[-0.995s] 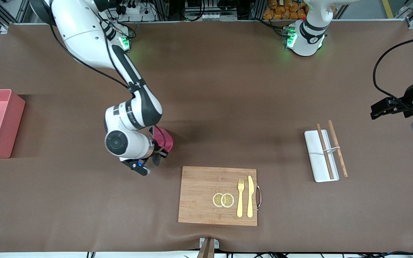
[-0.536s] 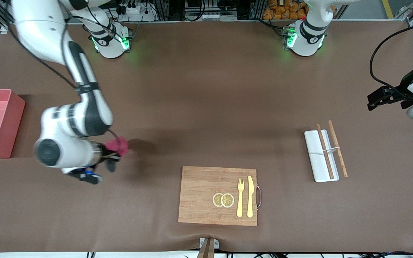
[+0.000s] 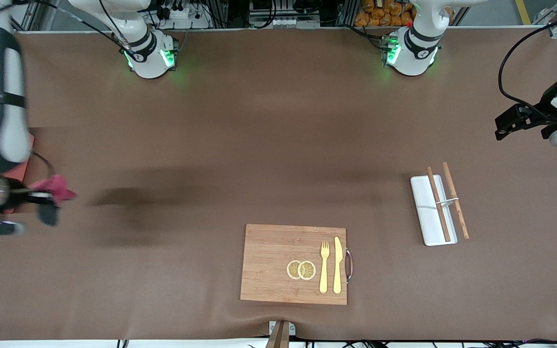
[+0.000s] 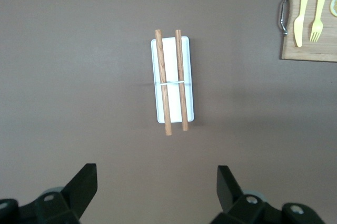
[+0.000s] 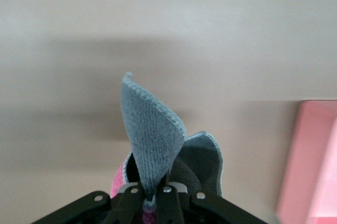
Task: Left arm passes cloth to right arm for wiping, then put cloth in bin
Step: 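Carry the cloth over the pink bin and open the right gripper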
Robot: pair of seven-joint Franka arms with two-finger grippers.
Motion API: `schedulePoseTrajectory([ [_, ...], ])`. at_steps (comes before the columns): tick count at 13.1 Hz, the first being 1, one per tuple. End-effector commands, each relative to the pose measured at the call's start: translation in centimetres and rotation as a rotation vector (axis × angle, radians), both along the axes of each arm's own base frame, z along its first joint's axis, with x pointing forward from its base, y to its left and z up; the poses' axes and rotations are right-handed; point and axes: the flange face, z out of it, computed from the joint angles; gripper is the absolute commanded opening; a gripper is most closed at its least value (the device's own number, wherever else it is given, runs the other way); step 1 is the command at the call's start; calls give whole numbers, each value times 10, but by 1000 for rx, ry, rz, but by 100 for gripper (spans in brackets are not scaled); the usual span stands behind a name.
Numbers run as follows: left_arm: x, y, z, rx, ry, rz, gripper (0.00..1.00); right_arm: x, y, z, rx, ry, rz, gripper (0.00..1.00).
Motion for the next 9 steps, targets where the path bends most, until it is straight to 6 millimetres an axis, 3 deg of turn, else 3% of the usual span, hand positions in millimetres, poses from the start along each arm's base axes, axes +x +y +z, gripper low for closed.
schedulePoseTrajectory([
  [1, -10, -4, 5, -16, 2, -2, 100, -33, -85, 12, -8, 19, 85, 0],
  [5, -5, -5, -3, -15, 12, -4, 100, -70, -199, 8, -71, -17, 159, 0],
  [7, -4, -6, -5, -15, 13, -7, 100, -92, -259, -21, -73, -41, 172, 0],
  [9, -4, -7, -4, -15, 12, -9, 100, -96, -289, -57, -86, -68, 195, 0],
])
